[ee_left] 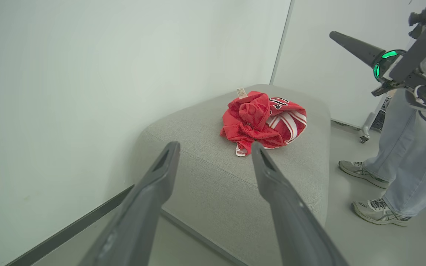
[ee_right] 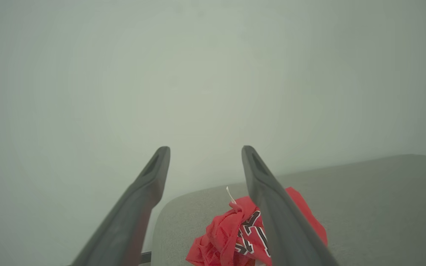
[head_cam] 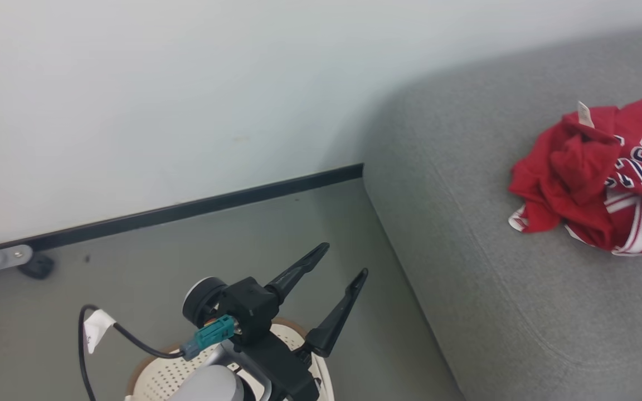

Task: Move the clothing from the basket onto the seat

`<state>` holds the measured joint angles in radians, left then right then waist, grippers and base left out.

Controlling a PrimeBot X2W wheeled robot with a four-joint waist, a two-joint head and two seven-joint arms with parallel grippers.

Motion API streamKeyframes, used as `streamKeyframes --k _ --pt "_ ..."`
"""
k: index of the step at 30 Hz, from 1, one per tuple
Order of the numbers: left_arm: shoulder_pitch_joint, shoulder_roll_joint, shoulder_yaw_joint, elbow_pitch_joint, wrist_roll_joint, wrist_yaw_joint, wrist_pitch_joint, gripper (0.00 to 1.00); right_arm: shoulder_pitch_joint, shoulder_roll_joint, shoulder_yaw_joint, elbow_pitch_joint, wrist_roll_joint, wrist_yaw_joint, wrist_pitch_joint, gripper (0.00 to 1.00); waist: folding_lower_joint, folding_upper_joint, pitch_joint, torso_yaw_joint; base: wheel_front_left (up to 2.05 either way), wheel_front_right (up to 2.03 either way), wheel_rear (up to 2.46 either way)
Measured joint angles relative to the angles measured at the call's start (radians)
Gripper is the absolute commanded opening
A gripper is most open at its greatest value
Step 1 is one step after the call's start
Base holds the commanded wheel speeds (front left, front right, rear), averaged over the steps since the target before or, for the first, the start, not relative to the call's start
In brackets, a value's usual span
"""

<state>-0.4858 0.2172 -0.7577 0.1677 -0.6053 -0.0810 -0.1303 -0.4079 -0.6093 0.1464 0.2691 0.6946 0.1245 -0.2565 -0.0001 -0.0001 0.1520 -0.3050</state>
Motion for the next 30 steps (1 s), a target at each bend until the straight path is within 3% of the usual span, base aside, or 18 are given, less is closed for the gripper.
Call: streamKeyframes --k 16,22,30 --pt "0.095 0.029 0.127 0.035 -0.036 0.1 -0.07 1.0 0.217 0.108 0.009 -0.223 -0.071 -0.064 0.0 1.0 0.0 0.0 -0.095 0.205 0.0 0.0 0.0" --pt "0.149 0.045 0.182 0.036 -0.069 0.145 -0.084 1.0 0.296 0.136 0.026 -0.257 -0.114 -0.091 0.0 1.0 0.0 0.0 -0.12 0.276 0.0 0.0 0.0" --pt "0.228 0.077 0.253 0.047 -0.086 0.17 -0.102 1.0 0.34 0.172 0.039 -0.257 -0.155 -0.115 0.0 1.0 0.0001 0.0 -0.144 0.328 0.0 0.0 0.0"
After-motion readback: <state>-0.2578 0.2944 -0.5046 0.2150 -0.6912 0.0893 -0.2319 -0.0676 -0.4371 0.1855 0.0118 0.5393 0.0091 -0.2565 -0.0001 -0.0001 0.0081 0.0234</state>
